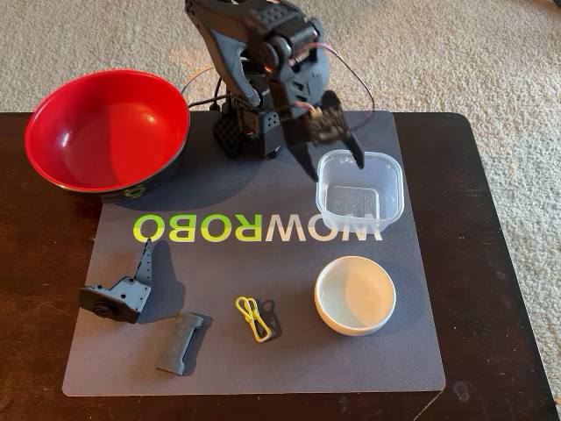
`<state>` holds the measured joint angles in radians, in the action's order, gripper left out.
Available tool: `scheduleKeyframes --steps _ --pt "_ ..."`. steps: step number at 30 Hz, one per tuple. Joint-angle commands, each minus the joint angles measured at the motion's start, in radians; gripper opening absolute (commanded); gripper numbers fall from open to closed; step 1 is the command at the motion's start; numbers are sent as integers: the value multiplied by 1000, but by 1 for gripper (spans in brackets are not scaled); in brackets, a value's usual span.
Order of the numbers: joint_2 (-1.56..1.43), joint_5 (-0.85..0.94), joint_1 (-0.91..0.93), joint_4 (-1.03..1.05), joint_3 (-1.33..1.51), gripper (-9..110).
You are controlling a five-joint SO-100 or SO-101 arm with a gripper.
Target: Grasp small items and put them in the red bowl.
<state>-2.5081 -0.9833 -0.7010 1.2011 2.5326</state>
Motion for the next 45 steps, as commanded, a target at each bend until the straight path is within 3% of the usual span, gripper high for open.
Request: scheduleKeyframes --steps 1,9,10,12,13,20,29,34,45 --pt "100 17 8 -81 -14 31" --pt "318 49 37 -150 -25 30" --pt "344 78 38 -169 -31 25" --pt "394 144 40 -175 -61 4" --pt "407 169 44 -167 -80 0" --pt "278 305 176 -141 -106 0" --pt "-114 403 291 150 -339 0" --pt "-3 468 545 291 -549 0" --pt "-61 268 1224 508 -753 0"
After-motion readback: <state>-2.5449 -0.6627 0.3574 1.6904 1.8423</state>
